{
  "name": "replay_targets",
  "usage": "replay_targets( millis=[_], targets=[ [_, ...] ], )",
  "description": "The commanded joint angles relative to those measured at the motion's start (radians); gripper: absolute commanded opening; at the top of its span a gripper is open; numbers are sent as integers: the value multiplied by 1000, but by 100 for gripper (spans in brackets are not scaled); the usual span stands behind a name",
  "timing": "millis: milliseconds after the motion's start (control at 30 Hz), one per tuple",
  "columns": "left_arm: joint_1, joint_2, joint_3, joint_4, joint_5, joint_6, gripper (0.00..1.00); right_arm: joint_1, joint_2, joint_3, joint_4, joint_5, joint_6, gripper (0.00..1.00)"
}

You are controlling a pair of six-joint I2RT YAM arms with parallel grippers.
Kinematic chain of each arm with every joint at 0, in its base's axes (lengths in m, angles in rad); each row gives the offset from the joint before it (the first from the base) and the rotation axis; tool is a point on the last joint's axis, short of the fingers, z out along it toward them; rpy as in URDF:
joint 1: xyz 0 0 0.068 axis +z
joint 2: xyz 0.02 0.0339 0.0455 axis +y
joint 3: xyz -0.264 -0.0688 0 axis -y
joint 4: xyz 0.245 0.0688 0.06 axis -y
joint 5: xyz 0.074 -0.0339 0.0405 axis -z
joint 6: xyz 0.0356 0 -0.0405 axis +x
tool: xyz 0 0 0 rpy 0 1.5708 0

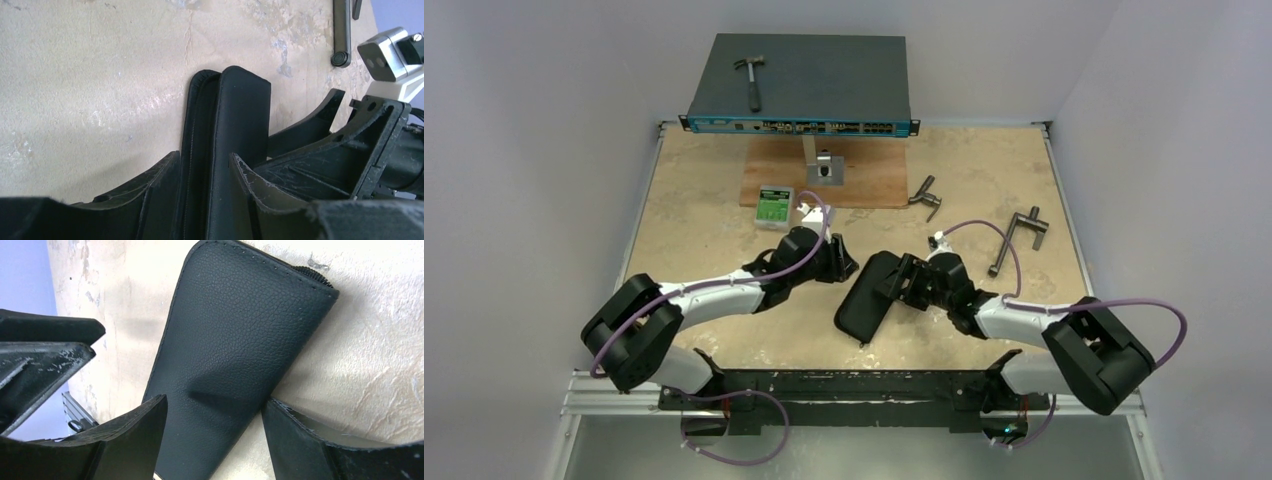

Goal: Sort the hair-cutting tools
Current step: Close the hairdressing tool bag at the center of the board.

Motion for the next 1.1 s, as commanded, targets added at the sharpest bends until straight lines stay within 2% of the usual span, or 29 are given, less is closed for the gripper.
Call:
replay_targets(
  millis=[0,167,300,533,700,867,1067],
  targets=[
    [-5,-6,-31,25,46,30,40,-20,53,17,7,-16,8,67],
    [-37,-89,-107,13,10,65,40,-20,79,22,27,-28,9,56],
    [-103,-112,-123,-18,-81,110,40,-20,102,23,39,-27,7,51],
    [-113,-11,-104,45,-35,78,40,-18,130,15,64,-37,21,59],
    [-113,43,-93,65,-1,58,40,-20,163,22,97,-75,16,57],
    [-114,51,-104,71,-1,44,39,-20,204,27,135,-110,18,42],
    [-114,42,-105,63,-10,44,39,-20,214,29,142,-125,15,17]
  ],
)
